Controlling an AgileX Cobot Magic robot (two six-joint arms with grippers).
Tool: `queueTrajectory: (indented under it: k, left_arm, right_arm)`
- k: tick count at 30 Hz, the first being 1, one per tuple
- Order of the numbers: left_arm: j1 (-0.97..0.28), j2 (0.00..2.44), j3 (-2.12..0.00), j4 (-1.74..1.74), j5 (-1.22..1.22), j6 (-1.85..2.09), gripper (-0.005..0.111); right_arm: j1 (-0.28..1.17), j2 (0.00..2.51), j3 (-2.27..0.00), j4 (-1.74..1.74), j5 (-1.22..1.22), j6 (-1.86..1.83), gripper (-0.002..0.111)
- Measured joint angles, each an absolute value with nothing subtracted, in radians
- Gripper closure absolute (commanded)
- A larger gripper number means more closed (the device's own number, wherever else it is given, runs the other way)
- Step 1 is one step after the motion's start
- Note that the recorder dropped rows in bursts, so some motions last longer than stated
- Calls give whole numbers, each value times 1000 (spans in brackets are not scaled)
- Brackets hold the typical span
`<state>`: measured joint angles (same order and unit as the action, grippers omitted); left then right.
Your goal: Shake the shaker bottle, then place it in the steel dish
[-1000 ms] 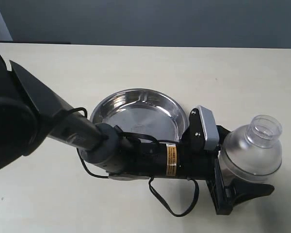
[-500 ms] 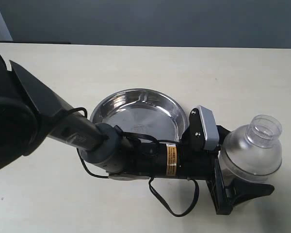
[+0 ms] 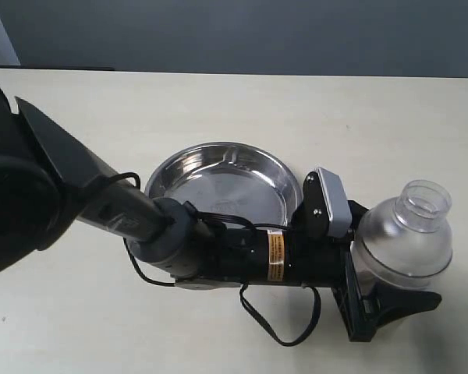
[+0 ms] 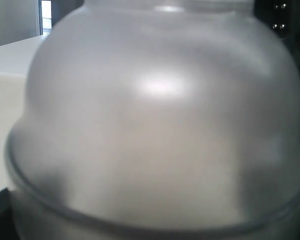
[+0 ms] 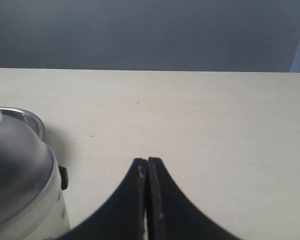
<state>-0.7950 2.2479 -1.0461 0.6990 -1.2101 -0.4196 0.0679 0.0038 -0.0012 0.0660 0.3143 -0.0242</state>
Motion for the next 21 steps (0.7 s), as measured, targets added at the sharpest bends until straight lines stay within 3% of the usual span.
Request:
queueTrajectory:
  k: [21]
  left_arm:
    - [-795, 2235, -1048, 644, -1186, -530, 106]
  right_arm:
    - [68, 4, -1, 66, 314, -26, 109]
